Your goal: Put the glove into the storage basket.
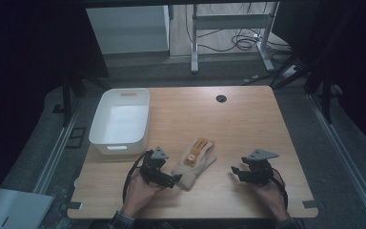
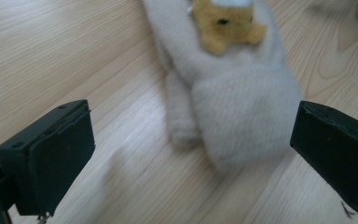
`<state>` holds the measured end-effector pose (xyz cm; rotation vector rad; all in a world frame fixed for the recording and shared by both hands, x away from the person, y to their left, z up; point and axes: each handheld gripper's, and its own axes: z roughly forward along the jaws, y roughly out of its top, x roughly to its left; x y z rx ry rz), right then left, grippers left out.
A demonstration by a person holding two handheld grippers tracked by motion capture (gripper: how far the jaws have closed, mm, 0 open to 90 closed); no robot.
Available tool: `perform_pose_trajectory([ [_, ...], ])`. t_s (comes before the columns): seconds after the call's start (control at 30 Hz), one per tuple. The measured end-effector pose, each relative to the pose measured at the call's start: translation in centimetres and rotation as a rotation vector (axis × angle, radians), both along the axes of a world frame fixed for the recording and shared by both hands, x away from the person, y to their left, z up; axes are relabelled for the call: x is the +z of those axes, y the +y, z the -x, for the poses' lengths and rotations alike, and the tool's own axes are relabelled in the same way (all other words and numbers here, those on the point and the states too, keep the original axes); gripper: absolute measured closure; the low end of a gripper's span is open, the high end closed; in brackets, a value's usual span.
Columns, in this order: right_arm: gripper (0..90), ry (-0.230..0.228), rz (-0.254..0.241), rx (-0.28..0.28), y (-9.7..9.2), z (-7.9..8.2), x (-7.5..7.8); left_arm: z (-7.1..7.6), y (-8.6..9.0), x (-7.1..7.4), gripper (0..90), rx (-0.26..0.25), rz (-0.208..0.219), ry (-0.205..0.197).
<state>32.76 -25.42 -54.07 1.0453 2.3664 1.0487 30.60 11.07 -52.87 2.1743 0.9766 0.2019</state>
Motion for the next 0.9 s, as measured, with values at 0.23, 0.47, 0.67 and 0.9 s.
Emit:
perform_pose_trajectory([
  [0.23, 31.6, 0.008, 0.023, -0.017, -0.6, -0.3, -0.6, -1.1, -2.8, 0.2, 0.0, -0.016, -0.046, 0.001],
  [0.47, 28.4, -0.001, 0.028, -0.018, -0.9, -0.2, -1.0, -2.0, -5.2, -0.1, 0.0, -0.001, -0.053, 0.009],
  [0.67, 27.2, 0.001, 0.030, -0.014, -0.9, -0.2, -1.0, -2.2, -6.8, -1.1, 0.0, 0.009, -0.108, 0.011],
  [0.9, 26.1, 0.001, 0.032, -0.009, -0.9, -0.2, -1.0, -2.5, -7.1, -2.5, 4.8, 0.018, -0.159, 0.012],
])
